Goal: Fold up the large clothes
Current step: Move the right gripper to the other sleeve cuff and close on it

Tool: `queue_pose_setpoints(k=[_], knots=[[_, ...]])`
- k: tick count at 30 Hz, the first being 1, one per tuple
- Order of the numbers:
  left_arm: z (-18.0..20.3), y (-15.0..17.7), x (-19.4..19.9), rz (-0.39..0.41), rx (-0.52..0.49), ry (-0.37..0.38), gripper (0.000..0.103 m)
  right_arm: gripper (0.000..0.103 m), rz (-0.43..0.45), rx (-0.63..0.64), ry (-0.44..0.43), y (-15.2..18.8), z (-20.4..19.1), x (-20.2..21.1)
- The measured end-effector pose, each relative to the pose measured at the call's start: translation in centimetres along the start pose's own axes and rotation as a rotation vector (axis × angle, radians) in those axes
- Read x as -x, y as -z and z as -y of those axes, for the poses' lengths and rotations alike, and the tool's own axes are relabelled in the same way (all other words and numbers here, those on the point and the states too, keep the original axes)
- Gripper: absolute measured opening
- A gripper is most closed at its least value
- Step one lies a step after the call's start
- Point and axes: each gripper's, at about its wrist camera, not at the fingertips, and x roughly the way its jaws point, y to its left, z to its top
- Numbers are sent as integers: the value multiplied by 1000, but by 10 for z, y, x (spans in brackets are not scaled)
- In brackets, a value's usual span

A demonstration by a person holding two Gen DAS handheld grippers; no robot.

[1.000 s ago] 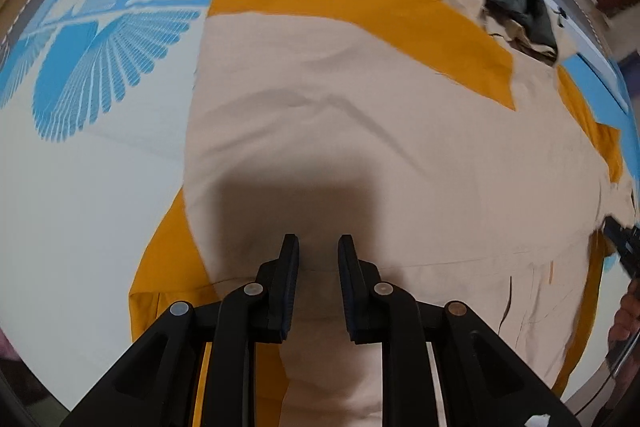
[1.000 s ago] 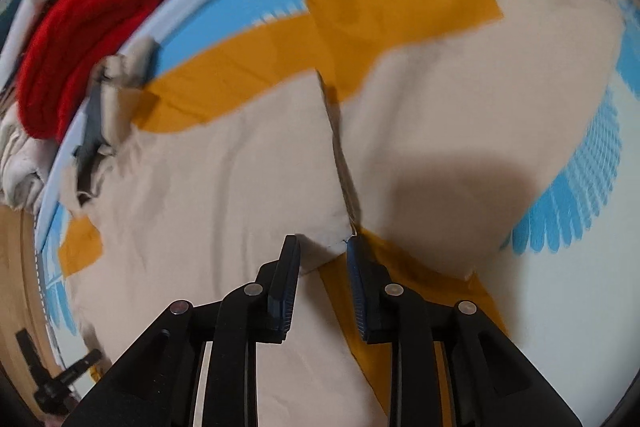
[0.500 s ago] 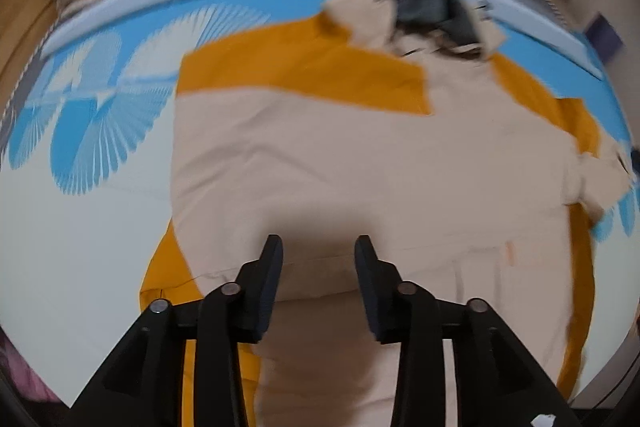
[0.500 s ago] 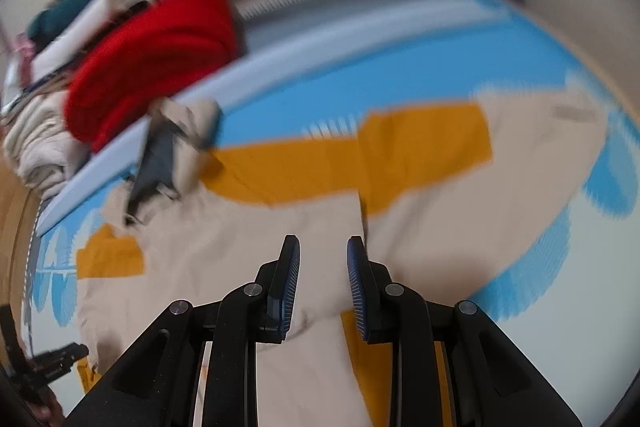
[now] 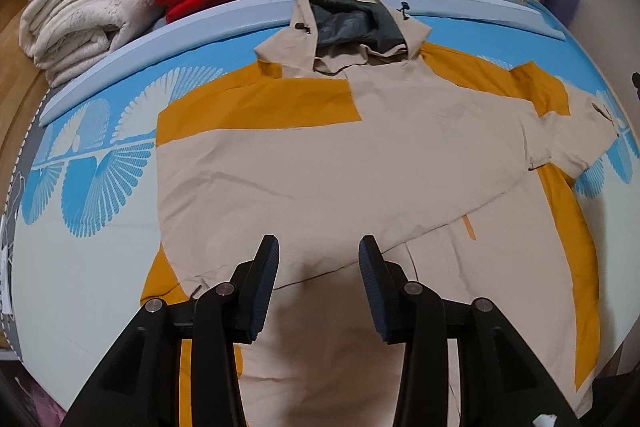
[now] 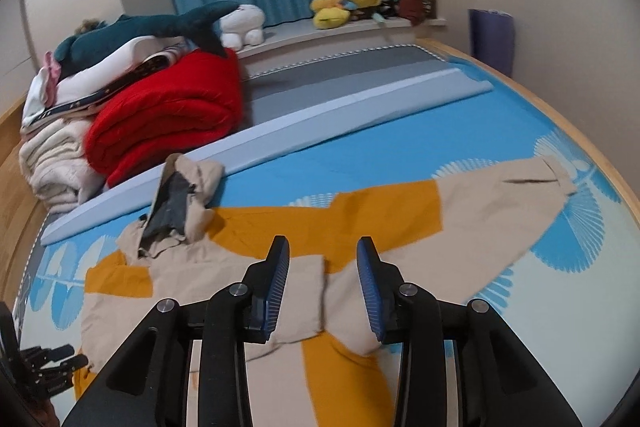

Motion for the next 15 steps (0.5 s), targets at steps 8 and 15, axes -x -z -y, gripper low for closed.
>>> queue_pose_setpoints(k=[8,15], knots=[[7,-1,-4,-4,-4,2,38,37,-28,-55,43,3,39,-5],[9,-4,-7,-9,2,8,38,37,-64,-167,54,3,76,-17]])
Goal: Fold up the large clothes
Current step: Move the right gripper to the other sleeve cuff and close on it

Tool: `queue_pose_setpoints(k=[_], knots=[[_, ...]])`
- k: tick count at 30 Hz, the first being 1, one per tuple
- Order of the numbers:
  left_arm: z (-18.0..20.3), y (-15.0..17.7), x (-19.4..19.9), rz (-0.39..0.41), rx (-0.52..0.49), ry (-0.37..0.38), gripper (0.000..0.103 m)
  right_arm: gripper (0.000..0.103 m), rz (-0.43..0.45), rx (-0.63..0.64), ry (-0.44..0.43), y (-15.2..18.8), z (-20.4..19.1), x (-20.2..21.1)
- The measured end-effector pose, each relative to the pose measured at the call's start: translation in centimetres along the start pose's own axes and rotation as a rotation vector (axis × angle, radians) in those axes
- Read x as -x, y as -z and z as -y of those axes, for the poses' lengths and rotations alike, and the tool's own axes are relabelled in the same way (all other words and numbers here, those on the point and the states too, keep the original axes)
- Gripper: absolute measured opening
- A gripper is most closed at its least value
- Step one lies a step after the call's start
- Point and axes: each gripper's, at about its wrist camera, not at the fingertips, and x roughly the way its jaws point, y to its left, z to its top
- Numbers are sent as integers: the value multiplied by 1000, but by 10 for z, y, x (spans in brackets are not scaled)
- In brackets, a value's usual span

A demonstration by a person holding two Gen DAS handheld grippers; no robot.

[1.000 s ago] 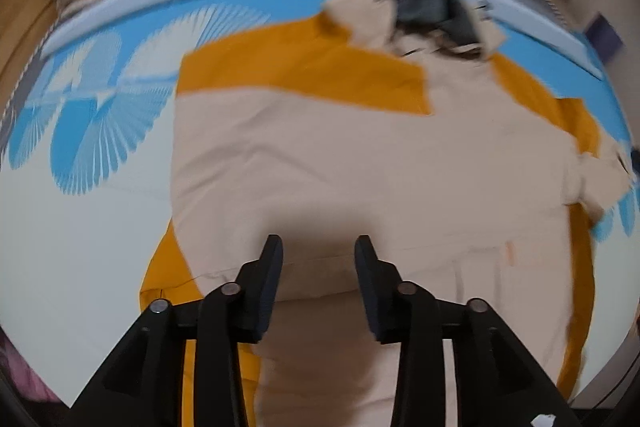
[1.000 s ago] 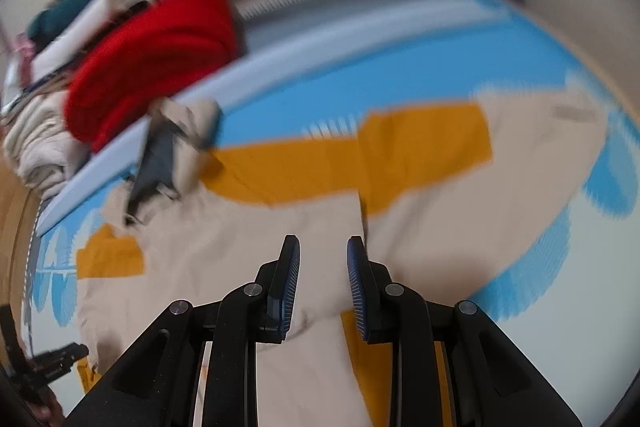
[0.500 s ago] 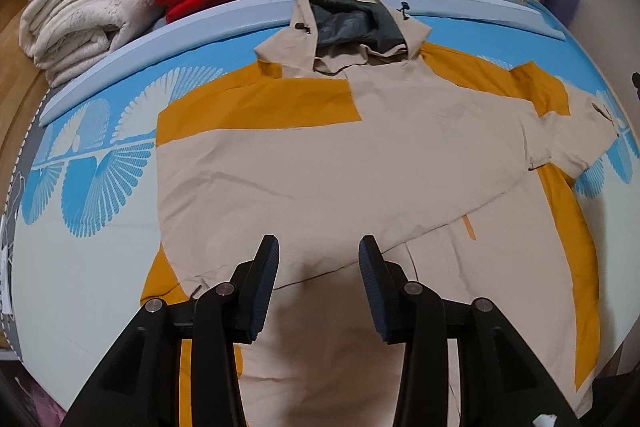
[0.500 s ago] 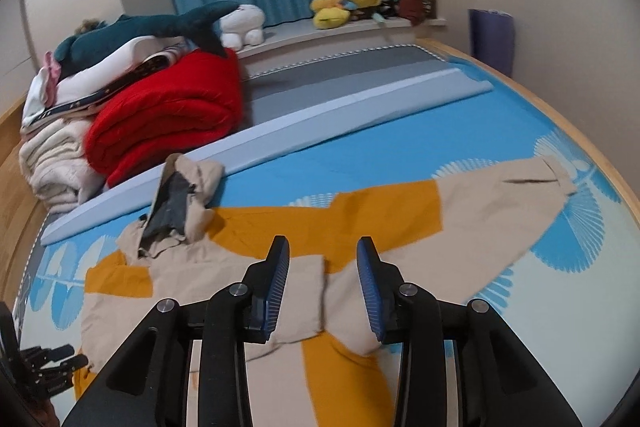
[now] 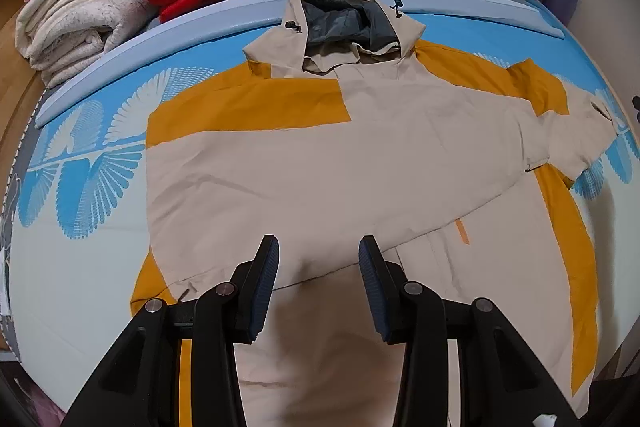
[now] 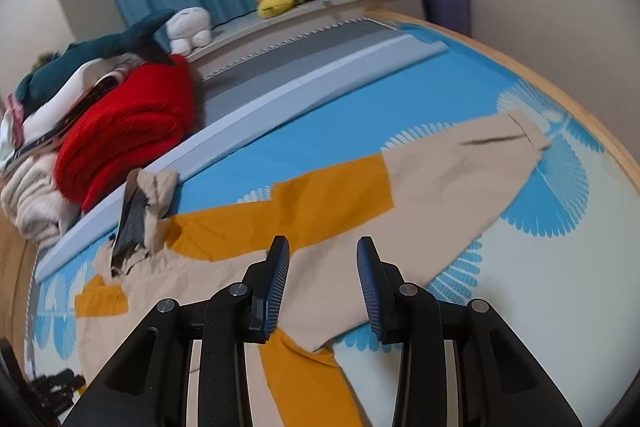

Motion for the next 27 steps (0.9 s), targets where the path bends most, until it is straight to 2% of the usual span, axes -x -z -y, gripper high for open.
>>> queue_pose_setpoints(k=[1,2,4,13,18,23,27], knots=[[0,-1,0,0,1,2,38,34,-4,-25,-3,-2,8,-2],[1,-1,-1,-1,1,3,38,25,-5,-38,-4,-2,13,-4],[1,-2,-2,-2,2,4,38,15,-8,-59,2,-6,24,-6],[-2,-5,-4,-8,17,10,38,18,20,-137,50,-26,71,-5],[-6,-6,-2,-5,24,16,38,18,65,-177,91,-37,116,-4],[-10,-7,-5,-12,39,16,38,13,82,-196,121,-42,153,-19],[-10,-7,-7,-18,33,15,38,14,64,-226,103,-40,171,-41]])
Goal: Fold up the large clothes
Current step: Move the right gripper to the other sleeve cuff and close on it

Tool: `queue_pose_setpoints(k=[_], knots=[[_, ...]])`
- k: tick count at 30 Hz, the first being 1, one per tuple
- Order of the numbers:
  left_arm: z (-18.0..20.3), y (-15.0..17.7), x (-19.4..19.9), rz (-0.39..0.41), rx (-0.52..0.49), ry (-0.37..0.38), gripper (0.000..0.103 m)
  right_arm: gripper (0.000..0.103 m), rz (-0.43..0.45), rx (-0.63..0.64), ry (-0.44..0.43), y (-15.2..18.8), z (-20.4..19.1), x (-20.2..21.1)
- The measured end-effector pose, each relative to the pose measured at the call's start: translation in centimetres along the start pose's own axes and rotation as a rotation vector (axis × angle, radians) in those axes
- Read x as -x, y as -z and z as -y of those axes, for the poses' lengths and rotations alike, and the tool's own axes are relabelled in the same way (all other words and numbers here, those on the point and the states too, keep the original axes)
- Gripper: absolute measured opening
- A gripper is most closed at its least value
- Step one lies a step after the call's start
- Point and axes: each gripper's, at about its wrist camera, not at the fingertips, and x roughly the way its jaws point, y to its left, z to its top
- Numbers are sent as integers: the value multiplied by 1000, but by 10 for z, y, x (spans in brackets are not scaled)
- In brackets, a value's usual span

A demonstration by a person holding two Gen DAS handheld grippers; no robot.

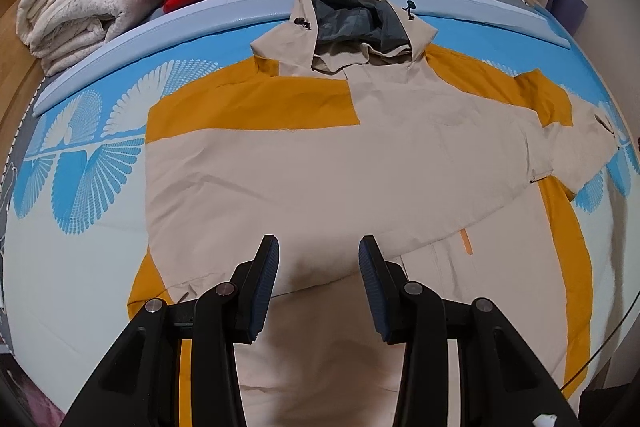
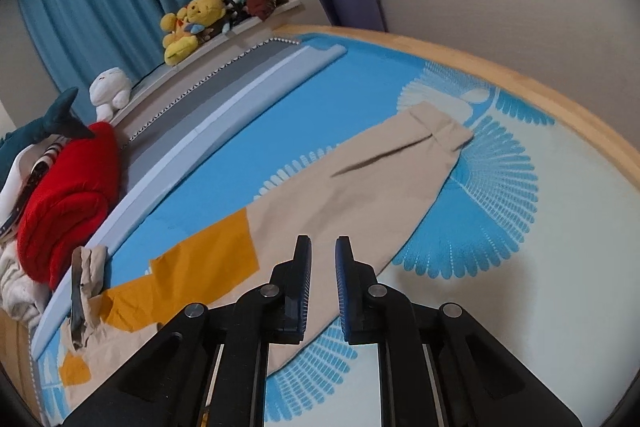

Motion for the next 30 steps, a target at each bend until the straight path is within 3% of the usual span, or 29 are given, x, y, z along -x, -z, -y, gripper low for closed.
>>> queue_pose_setpoints(k=[5,18,26,30], knots=[[-2,0,-7,-16,2,-5,38,16,-40,-110,-36,0,30,-38],[-12,0,-29,-52,4,-29,38,22,-144,-383,-32,14,109,-130],[-10,-2,-39,-67,-2,-26,38,22,-65,-503,-144,7,126,-154],[-10,-3,-39,-68,-6,-21,38,18,-22,-507,-136,9,125,-152]])
